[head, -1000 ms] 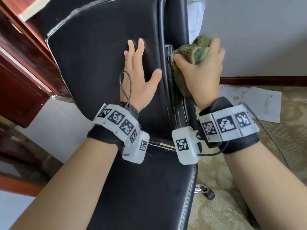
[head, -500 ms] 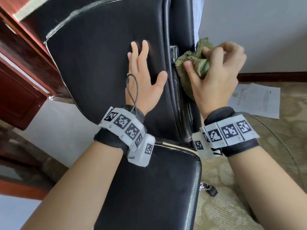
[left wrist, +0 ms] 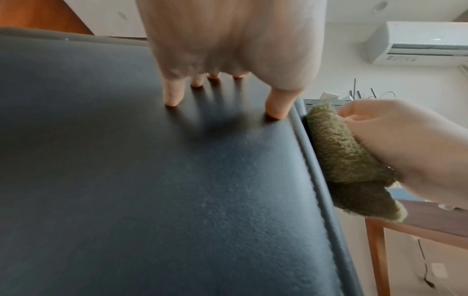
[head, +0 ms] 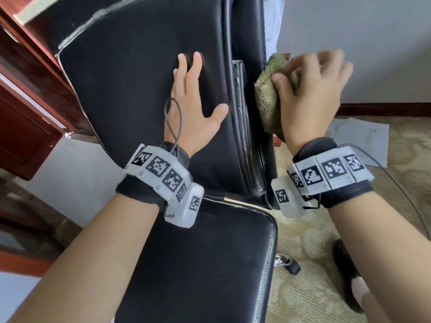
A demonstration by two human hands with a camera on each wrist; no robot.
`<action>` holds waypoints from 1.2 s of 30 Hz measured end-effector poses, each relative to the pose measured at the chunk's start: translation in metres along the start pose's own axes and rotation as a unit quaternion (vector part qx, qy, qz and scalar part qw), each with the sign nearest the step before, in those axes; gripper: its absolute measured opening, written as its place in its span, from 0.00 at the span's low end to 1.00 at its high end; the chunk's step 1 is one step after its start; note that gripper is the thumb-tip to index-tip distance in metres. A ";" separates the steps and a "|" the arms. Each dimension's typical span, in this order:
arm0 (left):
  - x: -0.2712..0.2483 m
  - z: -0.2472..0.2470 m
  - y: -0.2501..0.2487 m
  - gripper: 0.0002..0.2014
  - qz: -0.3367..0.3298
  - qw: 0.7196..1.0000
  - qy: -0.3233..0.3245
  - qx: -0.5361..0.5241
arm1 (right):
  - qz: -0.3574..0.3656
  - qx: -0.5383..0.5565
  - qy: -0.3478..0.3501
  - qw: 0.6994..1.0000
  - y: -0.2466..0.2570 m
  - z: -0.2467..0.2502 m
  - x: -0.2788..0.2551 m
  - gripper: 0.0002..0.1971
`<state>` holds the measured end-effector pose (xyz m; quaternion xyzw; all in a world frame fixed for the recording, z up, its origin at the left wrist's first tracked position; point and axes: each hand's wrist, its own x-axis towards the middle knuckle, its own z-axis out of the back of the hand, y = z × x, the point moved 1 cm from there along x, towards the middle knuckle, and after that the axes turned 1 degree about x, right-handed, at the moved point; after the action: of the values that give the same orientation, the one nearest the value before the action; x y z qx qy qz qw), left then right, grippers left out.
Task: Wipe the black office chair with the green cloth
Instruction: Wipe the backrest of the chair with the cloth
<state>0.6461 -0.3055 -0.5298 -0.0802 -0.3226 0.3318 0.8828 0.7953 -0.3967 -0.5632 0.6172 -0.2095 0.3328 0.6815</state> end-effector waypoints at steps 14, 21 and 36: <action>-0.002 0.005 0.003 0.48 -0.003 0.999 0.026 0.025 | -0.010 0.226 0.087 0.970 0.001 -0.011 -0.030 0.24; -0.002 0.001 0.006 0.48 -0.008 0.999 0.013 0.042 | 0.101 0.111 0.126 0.981 0.005 -0.014 -0.014 0.17; -0.002 0.004 0.001 0.47 0.002 0.998 0.027 0.050 | 0.089 0.119 0.120 0.982 0.005 0.005 -0.015 0.15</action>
<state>0.6417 -0.3066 -0.5282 -0.0455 -0.2816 0.3470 0.8934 0.7818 -0.4050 -0.5696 0.6286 -0.1390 0.4863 0.5908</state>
